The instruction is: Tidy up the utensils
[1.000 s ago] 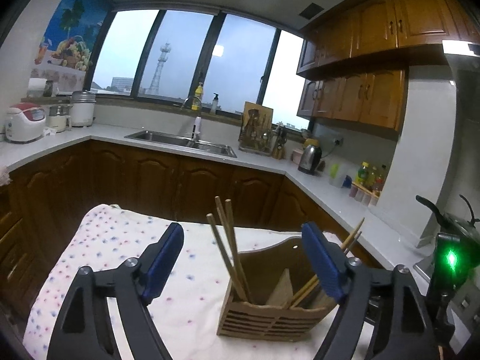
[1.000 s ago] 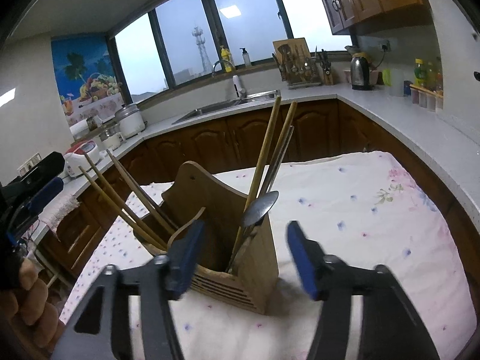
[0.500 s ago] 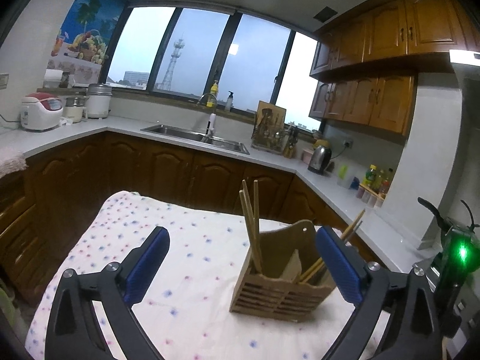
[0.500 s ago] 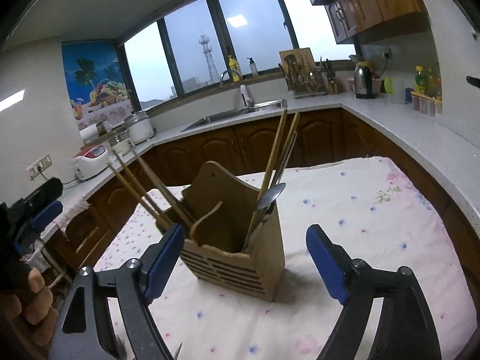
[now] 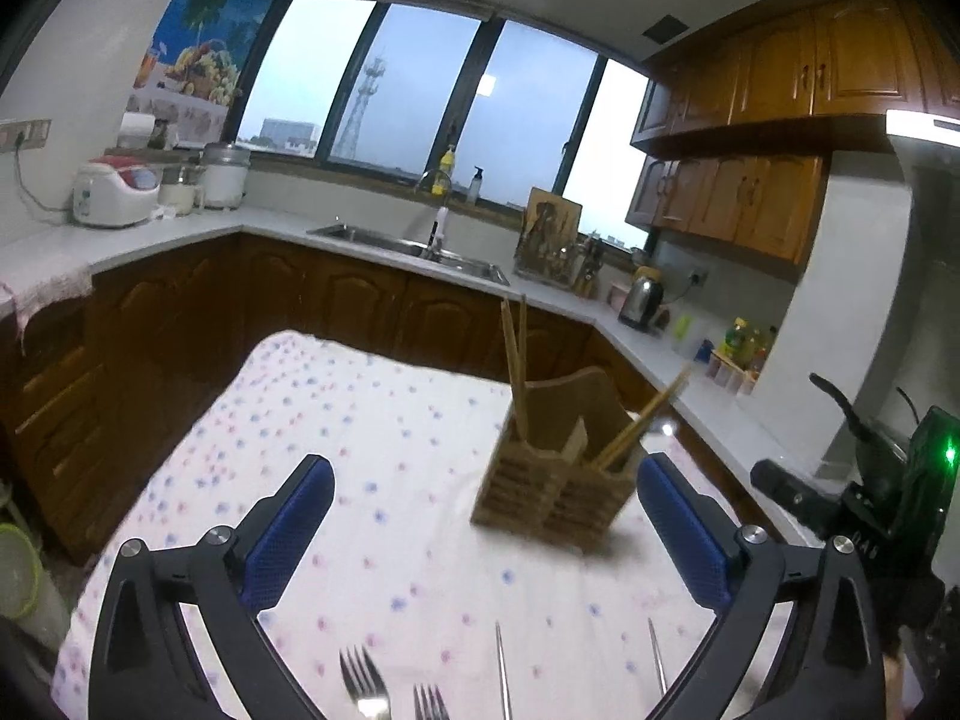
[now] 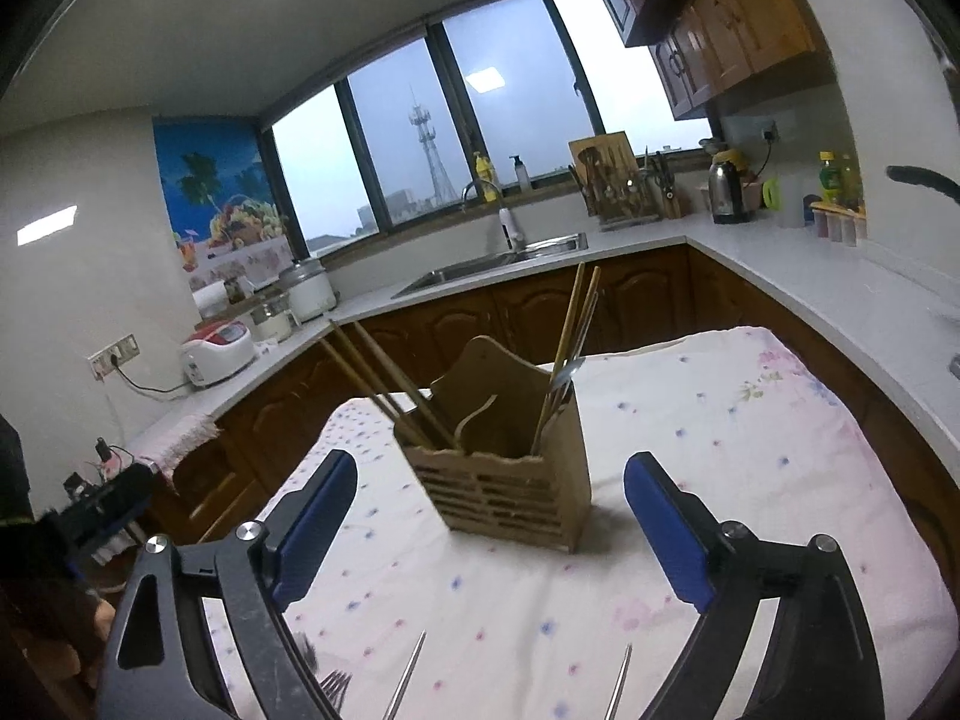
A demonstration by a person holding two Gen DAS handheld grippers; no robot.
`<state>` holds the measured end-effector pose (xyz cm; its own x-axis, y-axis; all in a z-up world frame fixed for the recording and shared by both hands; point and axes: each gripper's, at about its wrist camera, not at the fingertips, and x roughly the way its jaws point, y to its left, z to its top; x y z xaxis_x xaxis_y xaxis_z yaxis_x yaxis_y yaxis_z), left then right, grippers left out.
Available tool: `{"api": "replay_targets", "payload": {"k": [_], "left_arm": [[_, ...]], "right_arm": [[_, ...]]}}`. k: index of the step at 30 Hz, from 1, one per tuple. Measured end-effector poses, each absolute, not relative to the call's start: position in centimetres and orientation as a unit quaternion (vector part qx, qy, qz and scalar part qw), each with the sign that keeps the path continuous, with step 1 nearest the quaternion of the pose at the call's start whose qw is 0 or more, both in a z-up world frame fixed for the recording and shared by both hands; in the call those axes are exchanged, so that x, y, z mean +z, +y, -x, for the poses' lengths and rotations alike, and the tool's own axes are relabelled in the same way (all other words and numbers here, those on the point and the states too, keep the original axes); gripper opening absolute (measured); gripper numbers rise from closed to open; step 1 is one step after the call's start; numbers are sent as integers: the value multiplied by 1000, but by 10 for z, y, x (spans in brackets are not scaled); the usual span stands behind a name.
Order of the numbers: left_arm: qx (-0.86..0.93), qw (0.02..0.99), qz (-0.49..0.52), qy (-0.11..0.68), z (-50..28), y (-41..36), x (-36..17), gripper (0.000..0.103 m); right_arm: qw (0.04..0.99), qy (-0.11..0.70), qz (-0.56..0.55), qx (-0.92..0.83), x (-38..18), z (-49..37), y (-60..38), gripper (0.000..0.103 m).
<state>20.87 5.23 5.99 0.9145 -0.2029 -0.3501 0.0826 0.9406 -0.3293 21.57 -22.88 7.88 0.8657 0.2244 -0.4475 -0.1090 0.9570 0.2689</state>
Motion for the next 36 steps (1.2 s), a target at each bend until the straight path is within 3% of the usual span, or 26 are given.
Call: {"api": "replay_targets", "payload": {"k": [12,21,36], "left_arm": [[-31,964,156,213,-124,58,60,102],[-36,986,89,140,-61,39,102,102],[-19,980,62,188,-27,13,30,102]], "right_arm": [[969,209,-104,83,82,-126,-230,95],[987,115,-61,98,145,-80,-225,103],[987,142,-60,55,34,-43,-217,103]]}}
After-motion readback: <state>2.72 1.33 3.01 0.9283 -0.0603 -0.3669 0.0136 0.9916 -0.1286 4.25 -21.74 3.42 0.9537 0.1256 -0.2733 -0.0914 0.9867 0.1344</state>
